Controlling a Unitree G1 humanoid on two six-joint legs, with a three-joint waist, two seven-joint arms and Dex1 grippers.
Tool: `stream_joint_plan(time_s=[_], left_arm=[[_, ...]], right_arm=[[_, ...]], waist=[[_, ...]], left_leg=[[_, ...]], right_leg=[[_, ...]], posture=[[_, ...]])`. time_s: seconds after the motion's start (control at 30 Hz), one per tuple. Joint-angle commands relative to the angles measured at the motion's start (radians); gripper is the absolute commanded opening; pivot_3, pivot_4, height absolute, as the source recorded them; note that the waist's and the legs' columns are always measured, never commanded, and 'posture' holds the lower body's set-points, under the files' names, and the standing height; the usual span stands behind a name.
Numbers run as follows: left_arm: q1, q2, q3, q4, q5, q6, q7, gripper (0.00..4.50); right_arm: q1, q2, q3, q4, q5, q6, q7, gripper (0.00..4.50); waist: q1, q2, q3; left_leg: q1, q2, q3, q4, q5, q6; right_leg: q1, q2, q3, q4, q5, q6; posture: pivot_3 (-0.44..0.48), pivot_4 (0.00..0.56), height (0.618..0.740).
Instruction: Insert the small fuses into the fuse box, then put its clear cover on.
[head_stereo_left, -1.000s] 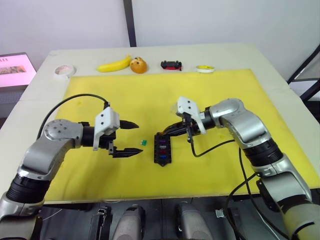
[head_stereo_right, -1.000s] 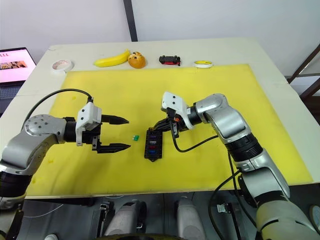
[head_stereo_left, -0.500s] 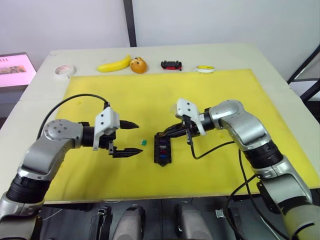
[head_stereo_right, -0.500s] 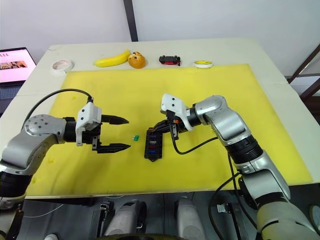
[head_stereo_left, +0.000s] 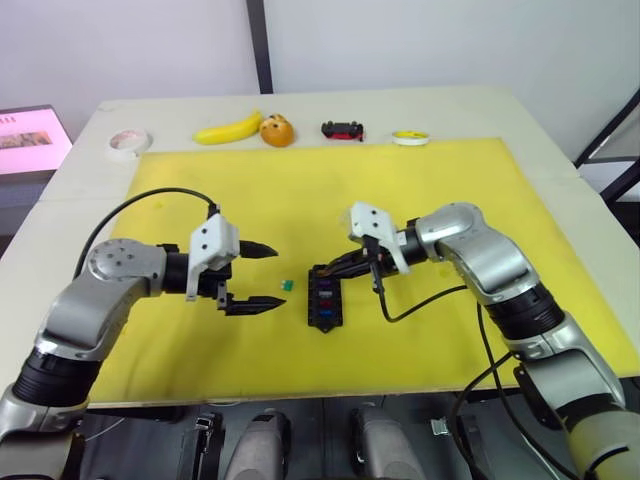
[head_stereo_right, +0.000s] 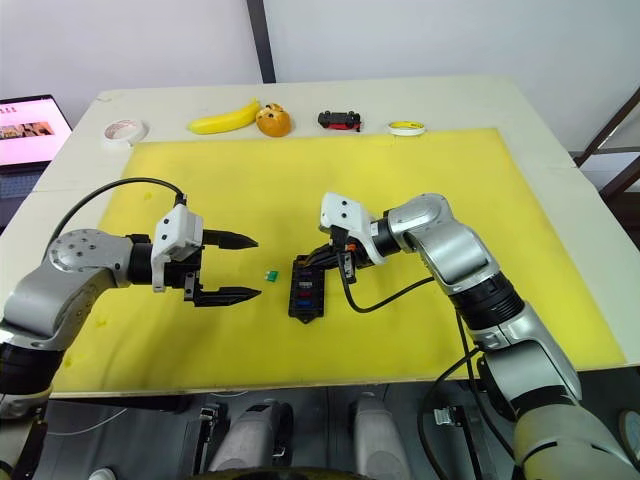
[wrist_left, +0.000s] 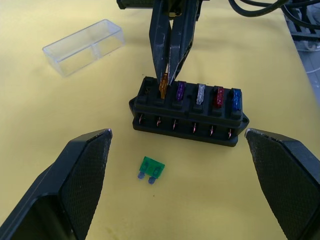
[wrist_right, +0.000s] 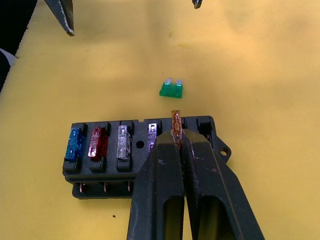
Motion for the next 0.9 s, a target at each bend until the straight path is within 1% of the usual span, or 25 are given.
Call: stream_joint_plan(time_s=[0.03, 0.67, 0.9], left_arm=[[-0.002, 0.006, 0.014, -0.015, -0.005, -0.013, -0.005, 4.5], [-0.009, 0.004, 0.009, -0.01, -0.001, -0.015, -0.007, 4.5], [-0.01, 0.003, 0.009, -0.011, -0.001, -0.015, -0.005, 4.5]], right_arm=[[-0.021, -0.008, -0.029, -0.026, 0.017, -0.007, 0.004, 0.01], [-0.044, -0.004, -0.04, 0.008, 0.018, -0.02, 0.0, 0.01], [-0.03, -0.01, -0.028, 0.008, 0.012, -0.026, 0.006, 0.01]], waist=[[0.0, 0.0, 0.0], [0.0, 0.0, 0.0], [0.0, 0.0, 0.0]], left_leg=[[0.0, 0.0, 0.0, 0.0, 0.0, 0.0], [0.0, 0.0, 0.0, 0.0, 0.0, 0.0], [0.0, 0.0, 0.0, 0.0, 0.0, 0.0]], right_leg=[[0.0, 0.0, 0.0, 0.0, 0.0, 0.0], [0.0, 0.0, 0.0, 0.0, 0.0, 0.0], [0.0, 0.0, 0.0, 0.0, 0.0, 0.0]], posture=[[0.0, 0.15, 0.74], [0.0, 0.15, 0.74], [0.0, 0.15, 0.74]])
